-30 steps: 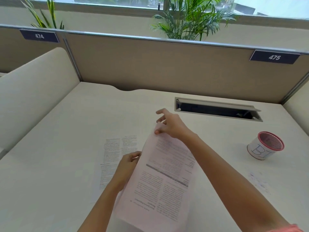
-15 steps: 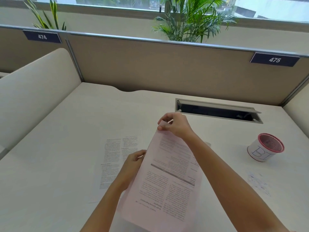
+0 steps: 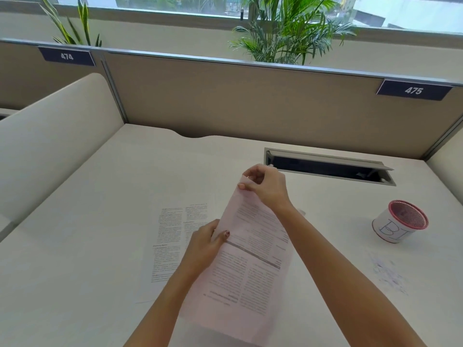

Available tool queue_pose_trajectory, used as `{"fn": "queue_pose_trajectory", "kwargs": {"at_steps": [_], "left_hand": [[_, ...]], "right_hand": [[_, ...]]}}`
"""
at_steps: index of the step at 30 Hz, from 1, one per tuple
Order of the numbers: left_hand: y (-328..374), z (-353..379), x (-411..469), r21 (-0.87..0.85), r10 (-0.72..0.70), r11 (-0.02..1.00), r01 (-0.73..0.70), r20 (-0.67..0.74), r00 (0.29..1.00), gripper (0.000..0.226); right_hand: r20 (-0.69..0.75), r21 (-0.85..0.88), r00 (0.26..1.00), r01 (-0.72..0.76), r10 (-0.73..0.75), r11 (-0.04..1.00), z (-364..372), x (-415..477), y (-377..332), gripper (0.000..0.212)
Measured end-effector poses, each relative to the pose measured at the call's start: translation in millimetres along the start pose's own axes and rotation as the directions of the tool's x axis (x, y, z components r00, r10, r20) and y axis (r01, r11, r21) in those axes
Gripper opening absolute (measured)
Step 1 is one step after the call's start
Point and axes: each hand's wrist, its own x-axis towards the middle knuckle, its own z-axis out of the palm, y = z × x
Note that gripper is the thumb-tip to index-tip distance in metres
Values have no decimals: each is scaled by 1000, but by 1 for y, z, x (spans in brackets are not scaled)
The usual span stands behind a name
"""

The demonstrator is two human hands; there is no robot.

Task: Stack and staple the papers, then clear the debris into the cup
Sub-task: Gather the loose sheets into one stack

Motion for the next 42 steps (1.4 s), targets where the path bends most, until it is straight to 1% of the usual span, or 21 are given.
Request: {"fn": "queue_pose_trajectory", "kwargs": {"at_steps": [2, 3, 4, 6, 8, 10, 11, 13, 14, 15, 16, 17, 20, 23, 25, 28, 30, 33, 35, 39, 42], "left_hand": [[-3, -3, 1, -15, -7, 1000, 7, -39, 999, 18], [-5, -5, 2, -29, -13, 1000, 11, -53, 999, 20], [-6, -7, 1, -45, -22, 999, 19, -66, 998, 22], [-12, -10, 1, -99, -55, 994, 46, -95, 994, 23], [-18, -12, 1, -181, -106, 980, 85, -110, 988, 19], [-22, -12, 1, -274, -144, 956, 107, -117, 983, 15], [-23, -12, 1, -315, -151, 943, 107, -117, 982, 16], [-22, -10, 0, -375, -142, 922, 90, -112, 984, 20], [-20, -9, -1, -395, -134, 915, 81, -108, 985, 22], [-18, -8, -2, -409, -119, 910, 67, -102, 988, 24], [-17, -6, -2, -411, -104, 910, 53, -102, 989, 25], [-14, -5, -2, -402, -81, 915, 31, -108, 991, 25], [-6, -4, 0, -359, 4, 931, -70, -182, 983, 33], [2, -2, 4, -335, 41, 929, -156, -326, 945, 34], [8, 0, 4, -314, 58, 929, -197, -400, 915, 30], [12, 5, 2, -251, 72, 946, -206, -459, 886, 24], [8, 8, 0, -259, 38, 950, -171, -451, 892, 25], [-7, 14, -3, -262, -16, 960, -104, -420, 907, 25], [-16, 16, -4, -231, -35, 970, -75, -437, 899, 25], [-19, 5, -3, -64, -2, 997, -40, -559, 829, 9], [-18, -15, 0, -2, 3, 1000, -6, -627, 779, 9]], "right_hand": [[-164, -12, 986, -20, 18, 1000, 0, -3, 17, 32], [-254, -21, 965, -70, 63, 997, 0, -6, 28, 35], [-324, -19, 937, -144, 130, 989, -1, -10, 38, 39], [-364, 25, 881, -316, 303, 948, -5, -22, 53, 50], [-338, 98, 828, -443, 448, 891, -7, -40, 64, 62], [-282, 202, 791, -505, 544, 839, -7, -62, 73, 66], [-213, 278, 789, -516, 576, 810, -6, -72, 78, 64], [34, 413, 793, -565, 608, 714, -4, -89, 81, 53], [163, 445, 796, -586, 583, 677, -3, -95, 81, 47], [244, 464, 806, -585, 539, 666, -2, -100, 81, 41], [261, 475, 828, -558, 496, 680, -1, -103, 80, 36], [227, 494, 859, -507, 459, 706, 0, -105, 77, 32], [-27, 486, 940, -284, 339, 827, 0, -105, 59, 19], [-223, 465, 948, -102, 228, 879, 1, -103, 39, 16], [-290, 468, 936, -42, 199, 883, 4, -103, 34, 14], [-300, 457, 935, -33, 190, 889, 13, -107, 37, 14], [-279, 450, 940, -52, 196, 891, 21, -112, 44, 15], [-252, 427, 941, -99, 224, 899, 32, -120, 50, 27], [-249, 415, 938, -120, 240, 902, 35, -122, 50, 27], [-268, 378, 934, -122, 235, 917, 40, -120, 49, 14], [-217, 301, 948, -161, 232, 940, 48, -114, 44, 13]]}}
